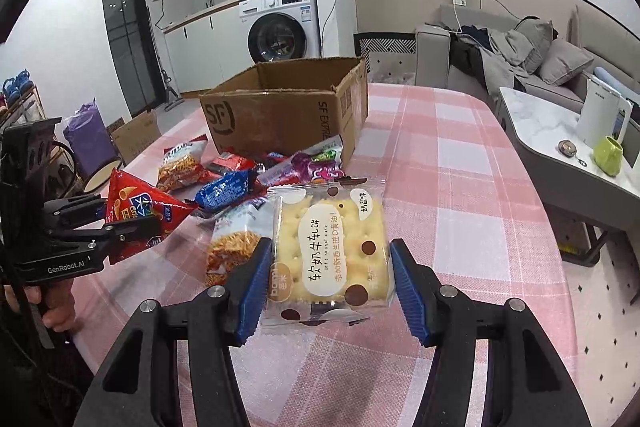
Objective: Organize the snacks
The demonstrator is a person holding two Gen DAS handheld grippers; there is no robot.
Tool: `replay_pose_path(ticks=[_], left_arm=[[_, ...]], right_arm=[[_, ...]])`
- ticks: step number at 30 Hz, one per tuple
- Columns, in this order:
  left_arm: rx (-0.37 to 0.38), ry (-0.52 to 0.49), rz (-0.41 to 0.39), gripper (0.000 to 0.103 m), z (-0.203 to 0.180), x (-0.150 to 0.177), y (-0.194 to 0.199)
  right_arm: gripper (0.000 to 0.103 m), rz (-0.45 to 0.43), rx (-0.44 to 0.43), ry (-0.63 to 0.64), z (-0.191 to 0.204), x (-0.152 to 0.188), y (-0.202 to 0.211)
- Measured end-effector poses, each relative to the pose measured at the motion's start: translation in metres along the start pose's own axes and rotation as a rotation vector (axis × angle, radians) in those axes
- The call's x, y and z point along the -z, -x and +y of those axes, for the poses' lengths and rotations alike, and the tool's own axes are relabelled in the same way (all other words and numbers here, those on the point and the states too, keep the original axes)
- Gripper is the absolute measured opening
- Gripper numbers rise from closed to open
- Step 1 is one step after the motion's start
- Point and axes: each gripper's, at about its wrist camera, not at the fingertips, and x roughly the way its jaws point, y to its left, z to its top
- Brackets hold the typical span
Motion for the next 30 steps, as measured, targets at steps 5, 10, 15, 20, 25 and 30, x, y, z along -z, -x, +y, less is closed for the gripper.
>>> replay_pose_path(ticks=[5, 10, 15, 20, 25, 30], left_arm=[[-0.009, -0.001, -0.021, 0.037, 0.001, -0.007, 0.008], [-0.017, 0.002, -0.041, 0.037, 0.005, -0.018, 0.012], [-0.021, 0.005, -0.073, 0.037, 0.007, -0.031, 0.019], [-0.024, 0.001, -0.098, 0.037, 0.007, -0.042, 0.027], [-0.029, 0.0, -0.109, 0.037, 0.007, -0.051, 0.026], [-0.034, 0.008, -0.124, 0.037, 0.011, -0.062, 0.026]], right_arm=[[0.059, -0.006, -0.001, -0.013, 0.002, -0.006, 0.002], [0.059, -0.021, -0.003, -0.01, 0.007, -0.015, 0.004], [0.059, -0.047, -0.008, -0.011, 0.012, -0.027, 0.01], [0.059, -0.065, -0.014, -0.022, 0.016, -0.042, 0.013], [0.059, -0.092, -0.02, -0.025, 0.021, -0.057, 0.016], [0.059, -0.099, -0.034, -0.044, 0.024, -0.072, 0.012]])
